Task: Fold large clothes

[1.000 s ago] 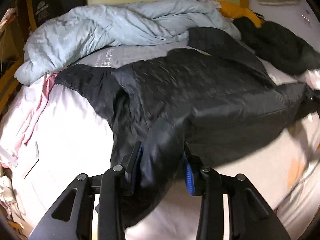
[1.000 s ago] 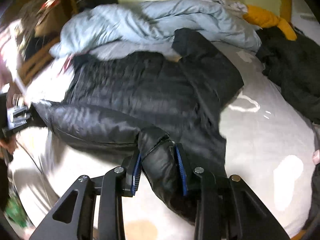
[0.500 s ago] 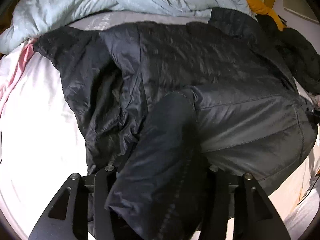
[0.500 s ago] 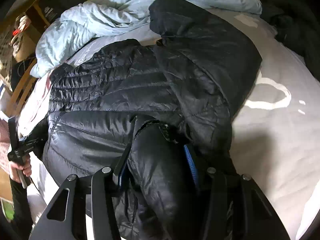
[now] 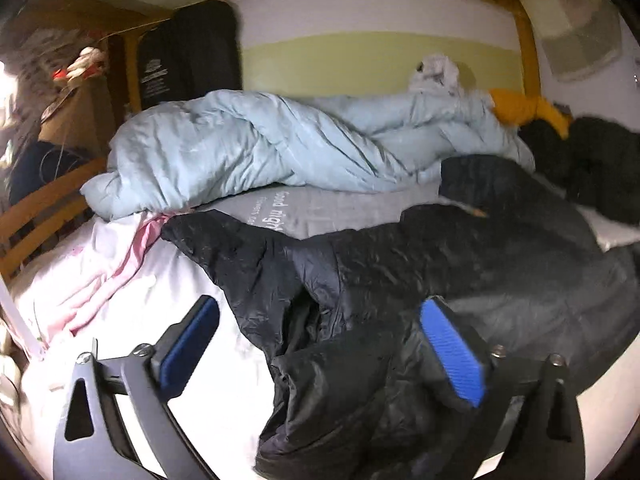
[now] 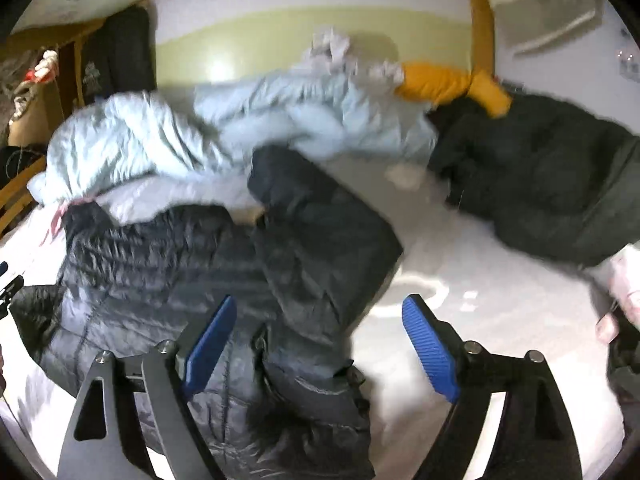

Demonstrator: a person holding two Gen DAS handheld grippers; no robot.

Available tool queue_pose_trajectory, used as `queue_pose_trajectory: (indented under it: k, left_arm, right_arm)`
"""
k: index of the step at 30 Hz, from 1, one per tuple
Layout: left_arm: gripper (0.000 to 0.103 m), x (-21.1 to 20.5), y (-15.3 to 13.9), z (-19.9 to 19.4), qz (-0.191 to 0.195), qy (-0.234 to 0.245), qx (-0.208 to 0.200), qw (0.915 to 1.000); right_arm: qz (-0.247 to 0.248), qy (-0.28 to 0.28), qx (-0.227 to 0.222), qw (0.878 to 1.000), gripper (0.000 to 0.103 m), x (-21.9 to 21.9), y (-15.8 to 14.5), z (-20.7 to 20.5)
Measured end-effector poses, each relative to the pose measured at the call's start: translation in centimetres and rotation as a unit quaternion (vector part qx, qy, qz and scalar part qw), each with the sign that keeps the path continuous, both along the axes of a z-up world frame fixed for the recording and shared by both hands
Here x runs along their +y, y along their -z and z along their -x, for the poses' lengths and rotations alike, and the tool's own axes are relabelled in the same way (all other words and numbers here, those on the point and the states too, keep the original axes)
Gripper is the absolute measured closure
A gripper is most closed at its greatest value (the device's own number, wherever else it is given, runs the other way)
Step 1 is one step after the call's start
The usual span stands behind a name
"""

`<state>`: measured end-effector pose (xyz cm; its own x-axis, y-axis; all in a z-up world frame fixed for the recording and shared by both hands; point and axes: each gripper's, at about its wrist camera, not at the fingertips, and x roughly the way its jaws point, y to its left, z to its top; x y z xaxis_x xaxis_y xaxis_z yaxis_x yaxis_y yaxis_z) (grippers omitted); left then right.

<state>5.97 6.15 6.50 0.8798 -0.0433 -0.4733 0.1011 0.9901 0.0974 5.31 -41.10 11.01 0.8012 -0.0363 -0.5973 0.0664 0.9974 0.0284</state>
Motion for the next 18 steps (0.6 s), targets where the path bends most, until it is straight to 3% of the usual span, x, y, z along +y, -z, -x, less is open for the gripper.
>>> queue_pose_trajectory:
  k: [5, 8, 10, 13, 16, 18]
  left_arm:
    - [0.001, 0.0, 1.9, -1.4, 0.062, 0.035, 0.070, 0.9950]
    - [0.001, -1.2, 5.3, -3.7, 0.061, 0.017, 0.147, 0.9872]
    - [0.001, -1.4, 6.8, -4.5, 0.045, 0.005, 0.155, 0.9868]
    - [0.001, -0.8, 7.4, -5.3, 0.015, -0.027, 0.136, 0.9902]
    - [0.001, 1.5, 8.0, -6.6, 0.070, -0.042, 0.153, 0.9848]
    - [0.000, 2.7, 8.7, -7.5, 0.108, -0.040, 0.176, 0.9777]
  right_arm:
    - [-0.078, -0.078, 0.044, 0.993, 0.016, 1.6, 0.7, 1.6]
    - [-0.053, -0.107, 0.078, 0.990, 0.016, 3.7, 2.6, 0.9]
    - [-0.032, -0.094, 0.100, 0.990, 0.016, 4.2, 4.0, -0.4]
    - [-0.039, -0.052, 0.128, 0.990, 0.016, 3.0, 5.8, -2.4]
    - [-0.039, -0.012, 0.138, 0.990, 0.016, 1.4, 7.1, -3.9]
    - [-0.057, -0.015, 0.165, 0.985, 0.016, 0.7, 8.5, -4.9]
